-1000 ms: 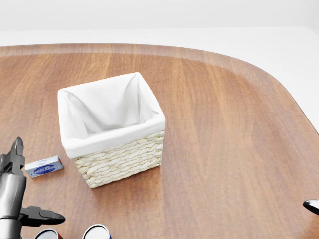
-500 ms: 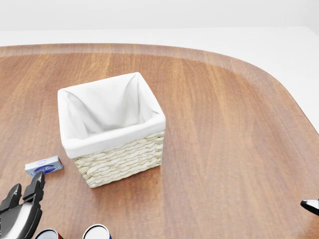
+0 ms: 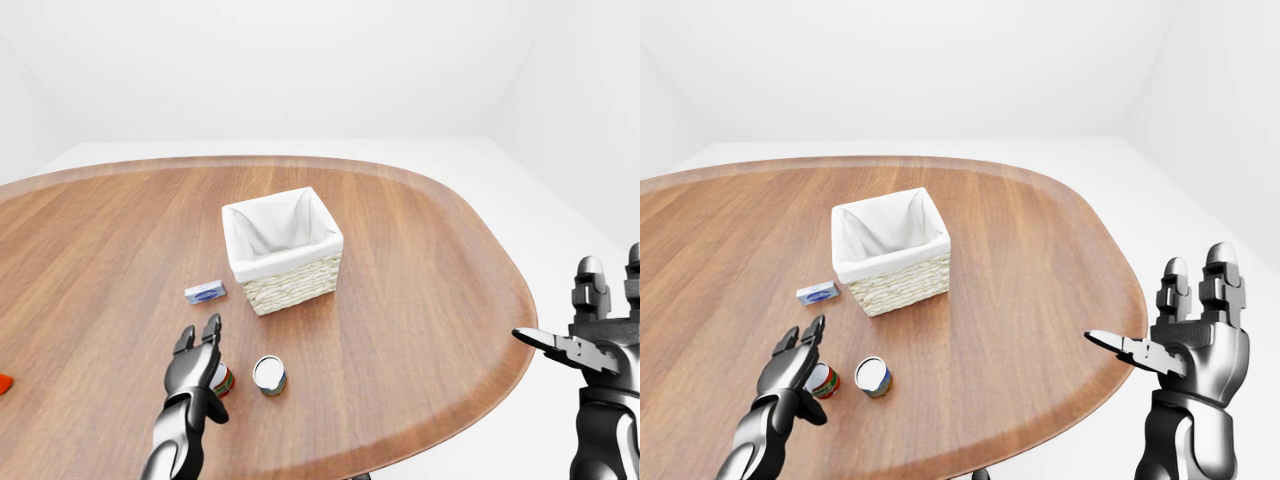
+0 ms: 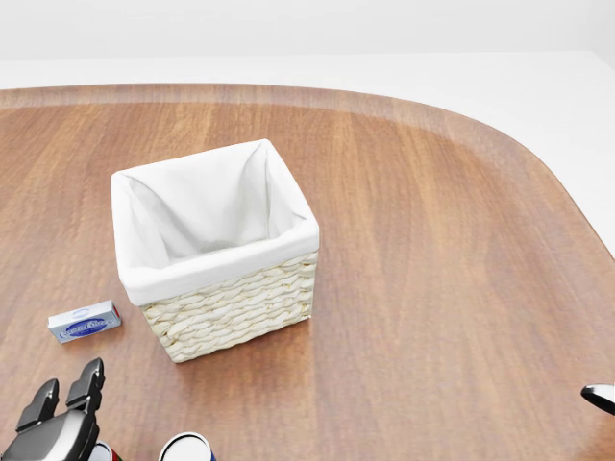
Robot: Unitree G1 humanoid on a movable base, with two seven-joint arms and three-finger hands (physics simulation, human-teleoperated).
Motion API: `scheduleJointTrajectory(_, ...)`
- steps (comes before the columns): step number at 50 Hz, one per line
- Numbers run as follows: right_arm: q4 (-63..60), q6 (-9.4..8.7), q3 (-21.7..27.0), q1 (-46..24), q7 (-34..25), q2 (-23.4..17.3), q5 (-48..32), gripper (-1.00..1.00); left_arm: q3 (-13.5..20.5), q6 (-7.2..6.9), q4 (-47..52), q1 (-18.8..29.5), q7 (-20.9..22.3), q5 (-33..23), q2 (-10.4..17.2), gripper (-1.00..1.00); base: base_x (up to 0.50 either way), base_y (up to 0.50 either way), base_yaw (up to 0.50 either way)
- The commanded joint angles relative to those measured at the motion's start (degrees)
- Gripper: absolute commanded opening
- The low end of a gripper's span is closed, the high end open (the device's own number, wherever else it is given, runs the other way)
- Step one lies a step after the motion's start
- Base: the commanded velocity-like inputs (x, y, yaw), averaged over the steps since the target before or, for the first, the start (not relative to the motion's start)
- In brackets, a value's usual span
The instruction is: Pick up the tomato sauce, and put it in the basket.
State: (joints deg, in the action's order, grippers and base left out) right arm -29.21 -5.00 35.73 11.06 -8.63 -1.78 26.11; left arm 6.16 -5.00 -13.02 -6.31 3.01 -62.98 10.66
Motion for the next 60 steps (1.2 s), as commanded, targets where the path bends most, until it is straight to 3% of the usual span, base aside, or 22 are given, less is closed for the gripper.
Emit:
scheduleJointTrajectory(1,-0.27,0.00,0.12,-0.05,0.10,-0.01,0.10,1.00,-2.30,0.00,-6.67,1.81,-1.95,0.35,0.91,1.00,0.00,0.00,0.00)
scheduleJointTrajectory(15,-0.55,0.00,0.29,0.08,0.13,0.02,0.32,1.00,-3.86,0.00,-15.33,5.32,-5.54,1.73,1.83,1.00,0.00,0.00,0.00)
scheduleJointTrajectory(27,-0.37,0.00,0.18,-0.03,0.14,0.02,0.18,1.00,-2.03,0.00,-12.43,5.52,-5.34,3.37,2.11,1.00,0.00,0.00,0.00)
scheduleJointTrajectory(60,-0.32,0.00,0.23,-0.04,0.10,0.04,0.21,1.00,-4.50,0.00,-21.02,8.17,-8.40,3.92,2.60,1.00,0.00,0.00,0.00)
